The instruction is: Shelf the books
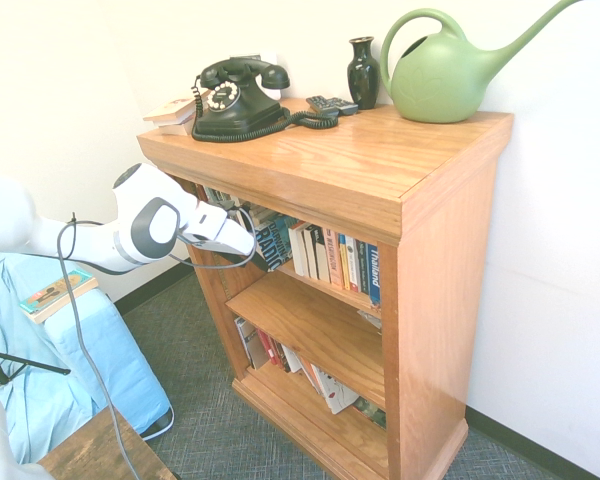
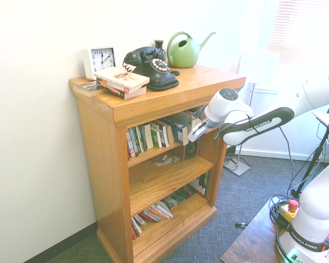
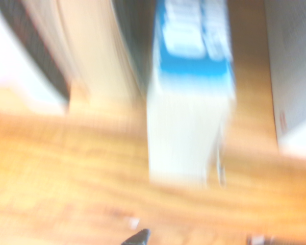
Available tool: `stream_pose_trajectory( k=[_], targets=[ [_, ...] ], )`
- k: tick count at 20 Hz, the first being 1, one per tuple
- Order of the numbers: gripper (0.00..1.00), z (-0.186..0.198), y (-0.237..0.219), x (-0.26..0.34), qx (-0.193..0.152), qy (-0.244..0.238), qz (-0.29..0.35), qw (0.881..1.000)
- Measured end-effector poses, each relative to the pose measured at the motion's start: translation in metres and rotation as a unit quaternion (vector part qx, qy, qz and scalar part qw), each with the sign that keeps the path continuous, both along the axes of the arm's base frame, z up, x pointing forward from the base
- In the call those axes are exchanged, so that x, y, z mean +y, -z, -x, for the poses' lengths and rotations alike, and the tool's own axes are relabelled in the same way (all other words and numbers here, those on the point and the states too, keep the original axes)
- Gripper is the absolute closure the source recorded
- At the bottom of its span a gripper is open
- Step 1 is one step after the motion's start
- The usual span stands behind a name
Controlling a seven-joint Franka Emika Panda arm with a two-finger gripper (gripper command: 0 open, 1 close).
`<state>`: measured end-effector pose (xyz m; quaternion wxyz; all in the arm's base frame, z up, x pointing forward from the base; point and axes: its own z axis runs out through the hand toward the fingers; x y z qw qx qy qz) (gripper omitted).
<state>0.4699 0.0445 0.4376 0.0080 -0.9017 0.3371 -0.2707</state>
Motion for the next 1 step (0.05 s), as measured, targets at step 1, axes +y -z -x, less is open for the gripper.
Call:
stream_pose_trajectory(
  k=[1],
  targets=[
    [0.00,0.0130,-0.0038,-0.0011,0.007,-0.001,-0.003,1.000]
  ],
)
